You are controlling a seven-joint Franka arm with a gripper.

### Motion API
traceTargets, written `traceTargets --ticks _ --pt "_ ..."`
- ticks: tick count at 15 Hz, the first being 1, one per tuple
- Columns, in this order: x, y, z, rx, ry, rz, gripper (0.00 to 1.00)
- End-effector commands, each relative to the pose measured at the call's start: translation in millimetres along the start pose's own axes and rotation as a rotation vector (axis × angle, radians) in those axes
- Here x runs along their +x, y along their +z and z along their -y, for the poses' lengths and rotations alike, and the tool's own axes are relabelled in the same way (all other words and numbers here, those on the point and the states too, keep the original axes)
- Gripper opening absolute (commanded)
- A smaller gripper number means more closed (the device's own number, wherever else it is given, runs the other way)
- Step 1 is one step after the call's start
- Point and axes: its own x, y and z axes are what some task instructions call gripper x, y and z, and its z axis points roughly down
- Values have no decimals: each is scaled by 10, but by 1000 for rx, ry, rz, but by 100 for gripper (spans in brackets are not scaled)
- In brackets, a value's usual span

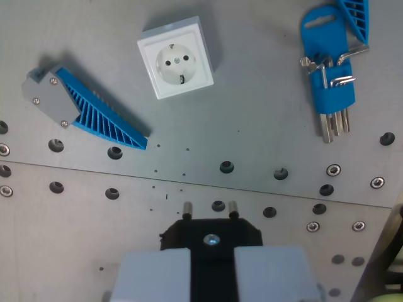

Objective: Move above the white socket

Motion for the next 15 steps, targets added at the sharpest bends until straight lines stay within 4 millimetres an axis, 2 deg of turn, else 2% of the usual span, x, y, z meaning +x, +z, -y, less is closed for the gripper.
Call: traceTargets --ticks 1,9,15 --pt "-1 -1 0 0 0 0 0" --pt "-1 22 3 0 -7 0 0" --pt "0 119 14 0 -36 -15 0"
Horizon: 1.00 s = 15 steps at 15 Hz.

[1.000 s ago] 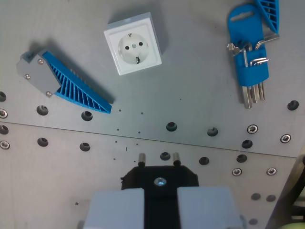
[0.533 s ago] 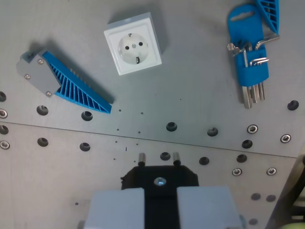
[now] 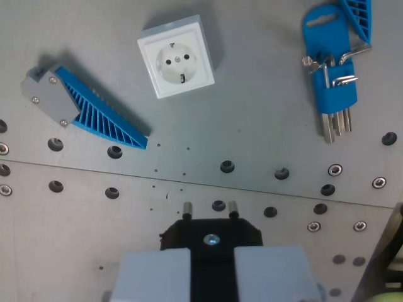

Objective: Move above the white socket

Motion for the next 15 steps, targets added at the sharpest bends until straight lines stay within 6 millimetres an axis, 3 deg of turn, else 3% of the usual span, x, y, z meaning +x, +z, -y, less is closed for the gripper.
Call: traceTargets --ticks 1,15 --pt "-4 98 10 -2 -38 -30 0" --pt "2 633 77 4 -116 -62 0"
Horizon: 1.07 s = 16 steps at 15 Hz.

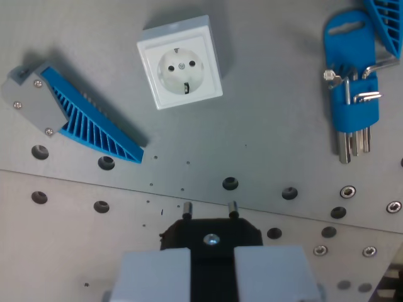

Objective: Move above the white socket

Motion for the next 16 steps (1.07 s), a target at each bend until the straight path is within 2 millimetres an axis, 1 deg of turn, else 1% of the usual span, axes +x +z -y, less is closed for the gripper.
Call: traceTargets --ticks 1,16 --pt "-10 156 28 -1 -74 -85 0" --pt "34 904 125 11 -162 -82 0"
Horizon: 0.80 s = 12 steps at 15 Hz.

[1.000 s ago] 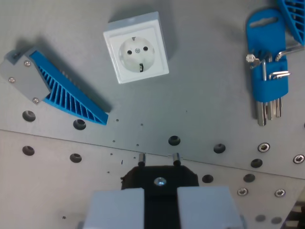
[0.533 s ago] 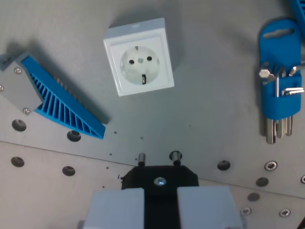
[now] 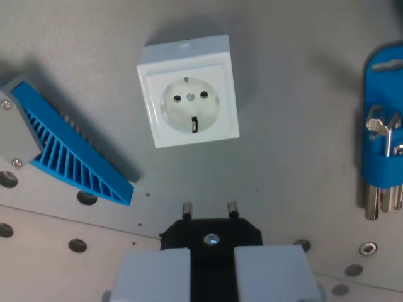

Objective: Move above the white socket

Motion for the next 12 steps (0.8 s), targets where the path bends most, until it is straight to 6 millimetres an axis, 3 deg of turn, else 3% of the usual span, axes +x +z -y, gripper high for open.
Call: traceTargets --ticks 1,12 --pt "-15 171 39 6 -83 -95 0" --pt "18 716 92 9 -111 -102 0"
